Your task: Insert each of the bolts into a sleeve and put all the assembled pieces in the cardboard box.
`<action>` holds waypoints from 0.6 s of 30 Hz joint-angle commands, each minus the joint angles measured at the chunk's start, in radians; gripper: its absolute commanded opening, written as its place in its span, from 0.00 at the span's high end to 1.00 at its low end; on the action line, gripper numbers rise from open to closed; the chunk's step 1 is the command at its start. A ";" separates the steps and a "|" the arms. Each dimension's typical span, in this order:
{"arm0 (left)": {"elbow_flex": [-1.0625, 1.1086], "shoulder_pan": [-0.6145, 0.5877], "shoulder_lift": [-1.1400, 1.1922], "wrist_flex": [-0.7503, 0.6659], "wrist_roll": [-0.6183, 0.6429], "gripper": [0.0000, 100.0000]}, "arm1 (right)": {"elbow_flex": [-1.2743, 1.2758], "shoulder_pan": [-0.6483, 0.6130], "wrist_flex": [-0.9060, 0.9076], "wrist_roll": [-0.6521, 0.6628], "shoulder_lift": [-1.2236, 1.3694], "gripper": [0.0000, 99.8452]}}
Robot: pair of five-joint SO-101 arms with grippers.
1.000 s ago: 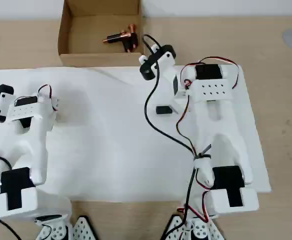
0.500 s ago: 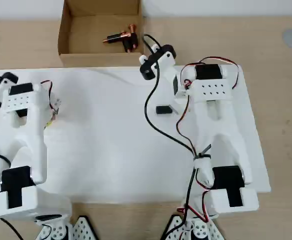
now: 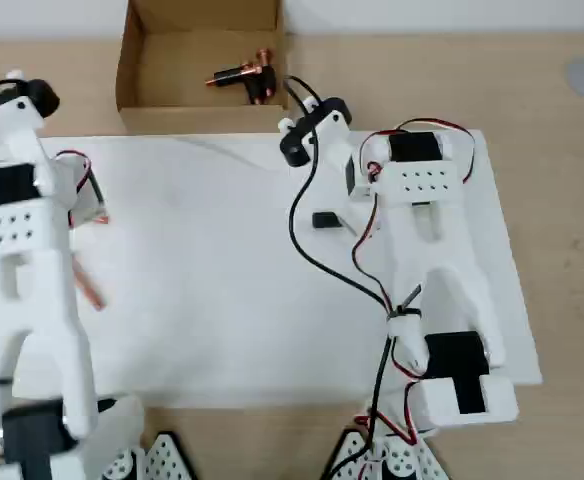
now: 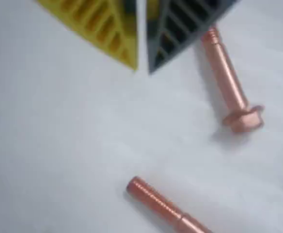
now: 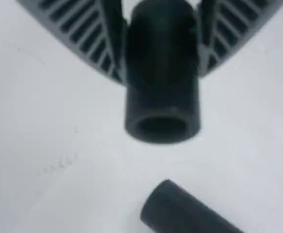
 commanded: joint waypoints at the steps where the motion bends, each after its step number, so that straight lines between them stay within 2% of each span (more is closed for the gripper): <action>1: -0.041 0.006 -0.136 0.077 -0.152 0.99 | -0.002 -0.015 -0.006 -0.009 -0.062 0.99; 4: -0.011 -0.028 -0.188 0.110 -0.098 0.99 | 0.012 -0.015 0.000 -0.009 -0.099 0.99; 9: 0.190 -0.222 -0.197 0.078 0.351 0.99 | 0.085 -0.016 0.000 -0.006 -0.197 0.99; 11: 0.221 -0.287 -0.199 -0.008 0.491 0.99 | 0.111 -0.016 0.000 -0.003 -0.225 0.99; 13: 0.232 -0.318 -0.194 -0.005 0.606 0.99 | 0.127 -0.015 0.000 -0.002 -0.242 0.99; 15: 0.267 -0.334 -0.188 -0.009 0.666 0.99 | 0.130 -0.013 0.000 -0.002 -0.249 0.99; 18: 0.356 -0.358 -0.180 -0.034 0.672 0.98 | 0.130 -0.013 0.005 -0.002 -0.252 0.99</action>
